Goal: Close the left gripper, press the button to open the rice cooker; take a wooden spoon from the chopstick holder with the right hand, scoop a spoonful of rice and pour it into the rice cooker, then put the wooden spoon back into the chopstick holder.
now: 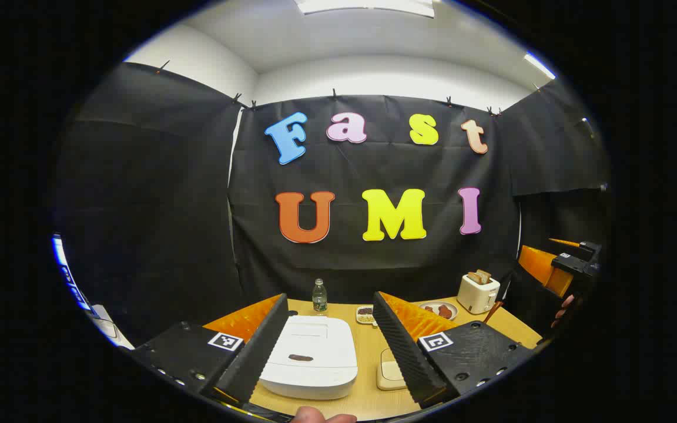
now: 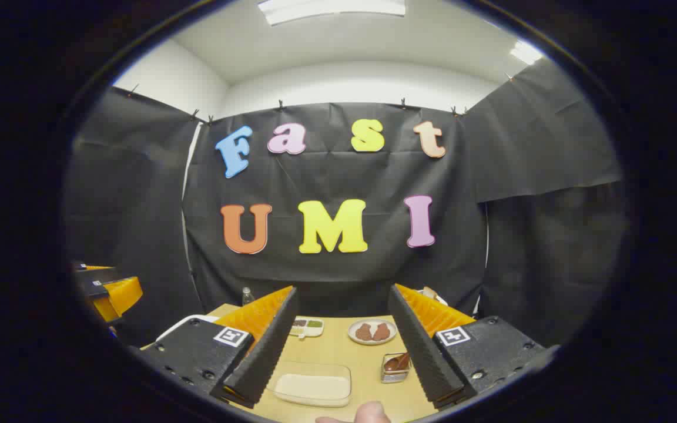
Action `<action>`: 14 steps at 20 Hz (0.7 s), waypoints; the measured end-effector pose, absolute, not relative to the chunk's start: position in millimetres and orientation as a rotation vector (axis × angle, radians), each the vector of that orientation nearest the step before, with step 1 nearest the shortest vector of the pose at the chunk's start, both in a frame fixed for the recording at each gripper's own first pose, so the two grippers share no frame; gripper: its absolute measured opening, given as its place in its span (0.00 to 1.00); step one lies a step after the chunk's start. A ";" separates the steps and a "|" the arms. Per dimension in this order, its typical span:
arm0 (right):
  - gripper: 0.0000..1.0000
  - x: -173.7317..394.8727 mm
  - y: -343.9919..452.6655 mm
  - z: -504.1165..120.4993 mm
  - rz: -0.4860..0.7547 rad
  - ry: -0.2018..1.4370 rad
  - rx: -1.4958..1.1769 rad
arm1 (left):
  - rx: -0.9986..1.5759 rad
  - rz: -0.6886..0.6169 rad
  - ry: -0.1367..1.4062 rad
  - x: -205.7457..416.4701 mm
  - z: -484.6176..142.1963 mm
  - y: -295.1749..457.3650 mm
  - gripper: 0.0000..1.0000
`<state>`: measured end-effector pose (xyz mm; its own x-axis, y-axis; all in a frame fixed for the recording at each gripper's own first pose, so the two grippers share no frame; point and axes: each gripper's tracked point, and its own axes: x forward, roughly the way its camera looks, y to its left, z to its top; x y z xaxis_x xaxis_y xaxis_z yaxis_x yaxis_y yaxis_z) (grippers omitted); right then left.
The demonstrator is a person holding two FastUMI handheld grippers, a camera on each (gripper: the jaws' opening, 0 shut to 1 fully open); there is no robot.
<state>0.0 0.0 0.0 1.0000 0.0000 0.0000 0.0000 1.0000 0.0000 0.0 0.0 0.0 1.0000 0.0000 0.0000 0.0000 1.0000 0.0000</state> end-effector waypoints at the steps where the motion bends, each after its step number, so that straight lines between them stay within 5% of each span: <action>1: 1.00 0.3 -0.1 -0.3 0.000 0.002 -0.001 | -0.001 -0.001 0.002 0.7 0.1 -1.5 0.93; 14: 1.00 2.4 -15.5 3.3 -0.010 0.004 0.014 | 0.006 -0.025 0.011 2.7 0.3 -16.9 0.93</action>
<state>2.4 -15.5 3.3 0.9999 -0.0101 -0.0040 0.0102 0.9998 0.0142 2.7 -16.9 0.3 0.9996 -0.0254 -0.0111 0.0255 0.9997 0.0054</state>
